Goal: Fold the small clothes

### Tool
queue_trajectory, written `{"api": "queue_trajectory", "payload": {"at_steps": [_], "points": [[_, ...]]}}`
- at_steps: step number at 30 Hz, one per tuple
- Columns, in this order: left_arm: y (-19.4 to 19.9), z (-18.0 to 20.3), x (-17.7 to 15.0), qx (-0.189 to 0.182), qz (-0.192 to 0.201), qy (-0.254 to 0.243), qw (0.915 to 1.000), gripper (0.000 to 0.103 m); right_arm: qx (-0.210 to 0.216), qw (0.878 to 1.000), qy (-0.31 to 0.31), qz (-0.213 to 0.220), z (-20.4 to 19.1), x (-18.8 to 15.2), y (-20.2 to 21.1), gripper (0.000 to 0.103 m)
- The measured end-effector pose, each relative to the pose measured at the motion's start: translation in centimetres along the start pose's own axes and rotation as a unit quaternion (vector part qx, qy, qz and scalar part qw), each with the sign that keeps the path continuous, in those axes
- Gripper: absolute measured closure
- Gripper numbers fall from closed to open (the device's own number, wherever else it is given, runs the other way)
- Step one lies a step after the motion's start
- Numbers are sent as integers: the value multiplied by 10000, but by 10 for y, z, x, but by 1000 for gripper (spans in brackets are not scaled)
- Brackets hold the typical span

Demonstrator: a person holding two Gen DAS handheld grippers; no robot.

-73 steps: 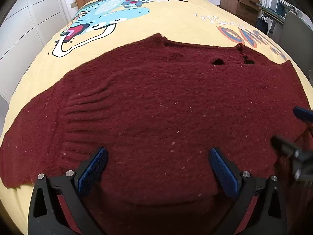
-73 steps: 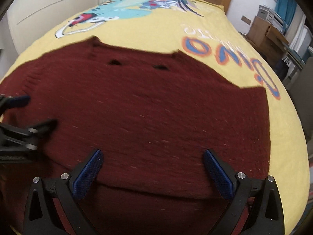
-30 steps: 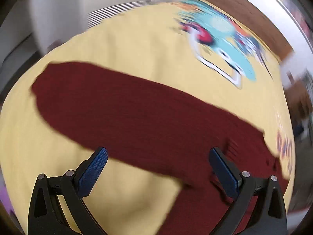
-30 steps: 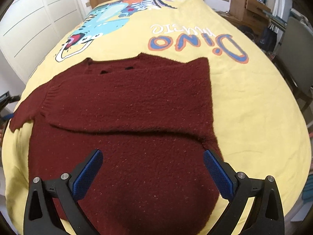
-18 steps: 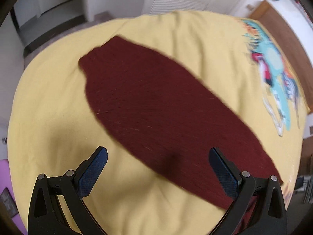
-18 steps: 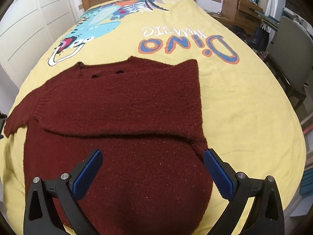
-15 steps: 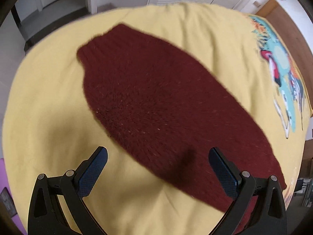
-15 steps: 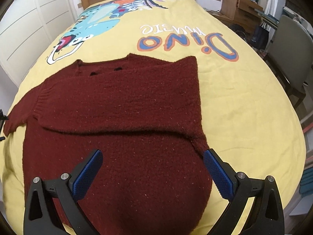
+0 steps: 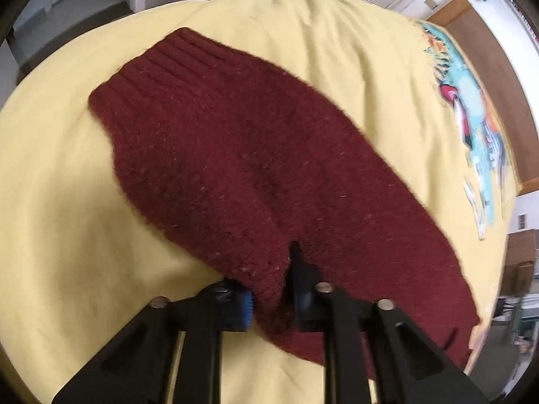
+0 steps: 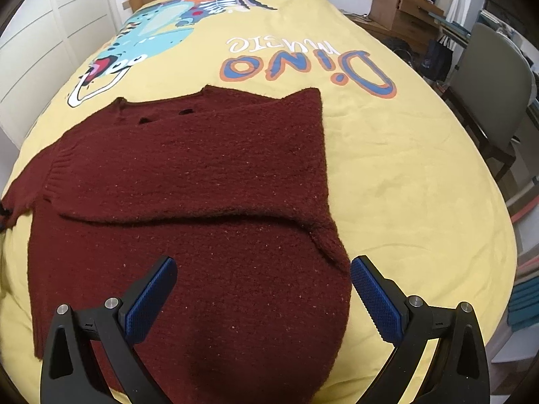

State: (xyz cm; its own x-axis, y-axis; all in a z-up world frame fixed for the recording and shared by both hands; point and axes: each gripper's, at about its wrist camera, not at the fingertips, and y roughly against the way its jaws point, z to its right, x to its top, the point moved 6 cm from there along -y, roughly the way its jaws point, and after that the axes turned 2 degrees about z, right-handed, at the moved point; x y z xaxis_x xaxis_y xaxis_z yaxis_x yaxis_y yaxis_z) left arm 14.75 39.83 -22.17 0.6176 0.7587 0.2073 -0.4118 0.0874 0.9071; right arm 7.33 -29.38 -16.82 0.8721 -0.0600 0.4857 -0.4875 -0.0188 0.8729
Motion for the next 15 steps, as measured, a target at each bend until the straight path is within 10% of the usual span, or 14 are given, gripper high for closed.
{"api": "queue_trajectory", "payload": {"at_steps": [4, 15], "points": [[19, 25, -1, 136, 202, -786, 9966, 93, -37, 10000, 37, -10, 0, 1, -1, 0], [82, 163, -46, -906, 189, -2235, 9703, 94, 15, 9995, 193, 238, -10, 22, 11, 0]]}}
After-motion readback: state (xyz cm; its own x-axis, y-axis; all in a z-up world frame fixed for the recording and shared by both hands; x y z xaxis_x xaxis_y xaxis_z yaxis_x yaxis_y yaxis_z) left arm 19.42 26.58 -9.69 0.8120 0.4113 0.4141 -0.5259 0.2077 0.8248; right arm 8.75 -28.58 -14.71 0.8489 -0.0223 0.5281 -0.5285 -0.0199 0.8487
